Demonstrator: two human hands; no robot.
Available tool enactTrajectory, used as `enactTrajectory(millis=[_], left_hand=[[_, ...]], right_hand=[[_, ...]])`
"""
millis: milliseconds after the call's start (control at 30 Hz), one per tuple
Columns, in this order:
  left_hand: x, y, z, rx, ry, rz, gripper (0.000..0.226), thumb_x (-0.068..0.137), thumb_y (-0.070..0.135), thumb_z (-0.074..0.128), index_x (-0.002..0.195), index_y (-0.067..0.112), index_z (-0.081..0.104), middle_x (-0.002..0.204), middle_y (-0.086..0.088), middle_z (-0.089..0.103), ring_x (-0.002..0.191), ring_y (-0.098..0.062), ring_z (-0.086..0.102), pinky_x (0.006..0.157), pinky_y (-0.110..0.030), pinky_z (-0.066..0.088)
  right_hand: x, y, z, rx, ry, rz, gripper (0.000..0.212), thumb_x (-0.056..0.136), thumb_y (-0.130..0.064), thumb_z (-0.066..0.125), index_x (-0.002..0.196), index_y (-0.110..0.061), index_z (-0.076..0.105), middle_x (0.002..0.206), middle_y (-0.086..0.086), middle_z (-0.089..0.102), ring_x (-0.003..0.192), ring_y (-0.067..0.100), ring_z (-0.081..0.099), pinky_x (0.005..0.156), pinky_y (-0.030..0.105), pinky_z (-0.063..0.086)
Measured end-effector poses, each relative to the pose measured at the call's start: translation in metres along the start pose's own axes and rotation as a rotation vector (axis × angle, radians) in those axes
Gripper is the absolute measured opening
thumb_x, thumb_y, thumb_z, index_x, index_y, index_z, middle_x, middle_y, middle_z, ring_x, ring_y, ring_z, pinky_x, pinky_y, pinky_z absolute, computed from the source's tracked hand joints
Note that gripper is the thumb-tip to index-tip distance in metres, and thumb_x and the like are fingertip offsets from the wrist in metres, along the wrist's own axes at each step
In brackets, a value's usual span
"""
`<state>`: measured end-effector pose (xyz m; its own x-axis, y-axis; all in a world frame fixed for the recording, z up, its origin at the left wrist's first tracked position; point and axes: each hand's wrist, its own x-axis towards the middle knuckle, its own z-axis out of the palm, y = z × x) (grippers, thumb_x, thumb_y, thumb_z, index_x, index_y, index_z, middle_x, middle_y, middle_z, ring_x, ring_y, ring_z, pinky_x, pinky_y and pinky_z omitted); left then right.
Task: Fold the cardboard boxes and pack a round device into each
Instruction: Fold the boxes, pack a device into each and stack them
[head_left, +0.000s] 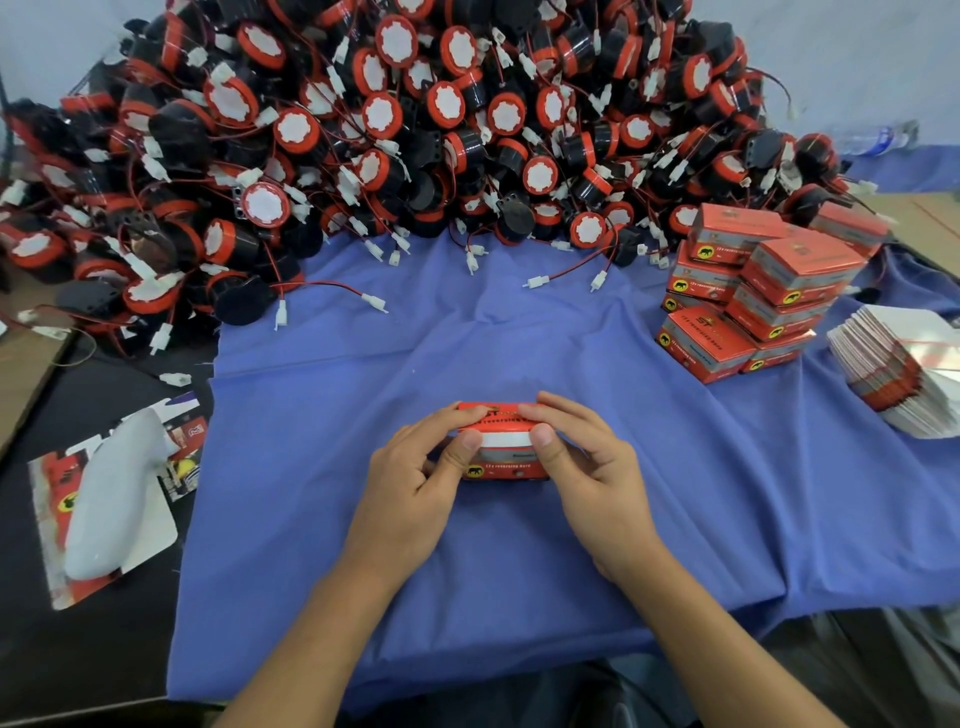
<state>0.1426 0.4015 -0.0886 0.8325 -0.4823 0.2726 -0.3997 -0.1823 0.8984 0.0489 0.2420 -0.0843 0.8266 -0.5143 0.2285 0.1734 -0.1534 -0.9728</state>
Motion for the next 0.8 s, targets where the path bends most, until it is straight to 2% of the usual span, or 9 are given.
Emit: enactTrajectory(millis=[67,233,333,433,500,600,700,733,800], left_hand=[[-0.0006,0.0011,0.0006,-0.034,0.001,0.000,0.027,0.099,0.036,0.059,0.121,0.037,0.073,0.119,0.019,0.072,0.070,0.009,0.056,0.067,-0.007,0.043],[-0.0005,0.0037,0.0006,-0.072,0.022,-0.010,0.025,0.098,0.033,0.061,0.119,0.036,0.075,0.121,0.018,0.073,0.086,0.001,0.067,0.066,-0.011,0.047],[-0.0007,0.0052,0.0013,-0.073,0.033,-0.011,0.024,0.099,0.032,0.062,0.119,0.033,0.076,0.115,0.018,0.074,0.075,0.004,0.063,0.062,-0.008,0.045],[-0.0001,0.0076,0.0009,-0.081,0.051,-0.027,0.020,0.098,0.039,0.066,0.115,0.038,0.076,0.110,0.015,0.075,0.083,-0.009,0.069,0.062,-0.014,0.050],[-0.0006,0.0079,0.0001,-0.064,0.047,0.009,0.021,0.095,0.036,0.065,0.114,0.040,0.075,0.116,0.016,0.073,0.094,-0.014,0.070,0.065,-0.020,0.055],[-0.0008,0.0054,-0.0011,-0.007,0.039,0.066,0.021,0.097,0.034,0.068,0.116,0.041,0.073,0.131,0.014,0.067,0.102,-0.007,0.069,0.070,-0.019,0.055],[0.0005,0.0026,-0.0011,0.046,0.072,0.089,0.027,0.094,0.023,0.072,0.115,0.039,0.073,0.138,0.013,0.061,0.081,0.005,0.065,0.066,-0.009,0.046],[0.0008,0.0019,-0.0009,0.055,0.084,0.113,0.027,0.093,0.020,0.073,0.115,0.035,0.075,0.136,0.012,0.062,0.085,0.006,0.065,0.069,-0.008,0.046],[0.0007,0.0015,-0.0008,0.064,0.097,0.158,0.025,0.091,0.018,0.073,0.114,0.027,0.077,0.129,0.010,0.067,0.106,0.001,0.065,0.081,-0.012,0.050]], right_hand=[[0.0004,0.0006,-0.0002,-0.001,0.000,-0.002,0.024,0.098,-0.026,0.062,0.116,-0.024,0.078,0.134,-0.004,0.063,0.133,0.005,0.054,0.090,0.015,0.051],[0.0004,0.0011,-0.0016,0.004,0.003,-0.009,0.023,0.098,-0.024,0.062,0.116,-0.024,0.078,0.135,-0.003,0.063,0.133,0.005,0.055,0.091,0.016,0.052],[0.0002,0.0008,-0.0012,0.017,0.003,0.001,0.023,0.098,-0.025,0.062,0.115,-0.025,0.078,0.135,-0.003,0.063,0.132,0.006,0.055,0.091,0.018,0.052],[0.0003,0.0005,-0.0011,0.042,0.006,0.011,0.024,0.097,-0.025,0.063,0.114,-0.022,0.079,0.135,-0.001,0.063,0.133,0.009,0.056,0.092,0.019,0.053],[0.0001,0.0010,-0.0019,0.033,-0.001,0.002,0.022,0.098,-0.019,0.063,0.113,-0.022,0.078,0.135,0.000,0.063,0.133,0.010,0.056,0.094,0.021,0.052],[0.0003,0.0016,-0.0025,-0.010,-0.010,-0.004,0.024,0.099,-0.010,0.062,0.115,-0.021,0.077,0.139,0.003,0.061,0.132,0.007,0.057,0.095,0.021,0.052],[0.0002,0.0016,-0.0012,-0.081,-0.006,-0.003,0.025,0.098,-0.005,0.064,0.116,-0.019,0.076,0.142,0.004,0.059,0.128,0.000,0.058,0.095,0.016,0.050],[0.0001,0.0016,-0.0008,-0.098,-0.001,-0.006,0.026,0.098,-0.003,0.064,0.116,-0.017,0.076,0.142,0.004,0.059,0.127,-0.002,0.058,0.095,0.014,0.049],[-0.0005,0.0015,-0.0001,-0.134,0.009,-0.021,0.026,0.098,-0.002,0.064,0.115,-0.018,0.075,0.142,0.004,0.059,0.127,-0.004,0.057,0.097,0.015,0.049]])
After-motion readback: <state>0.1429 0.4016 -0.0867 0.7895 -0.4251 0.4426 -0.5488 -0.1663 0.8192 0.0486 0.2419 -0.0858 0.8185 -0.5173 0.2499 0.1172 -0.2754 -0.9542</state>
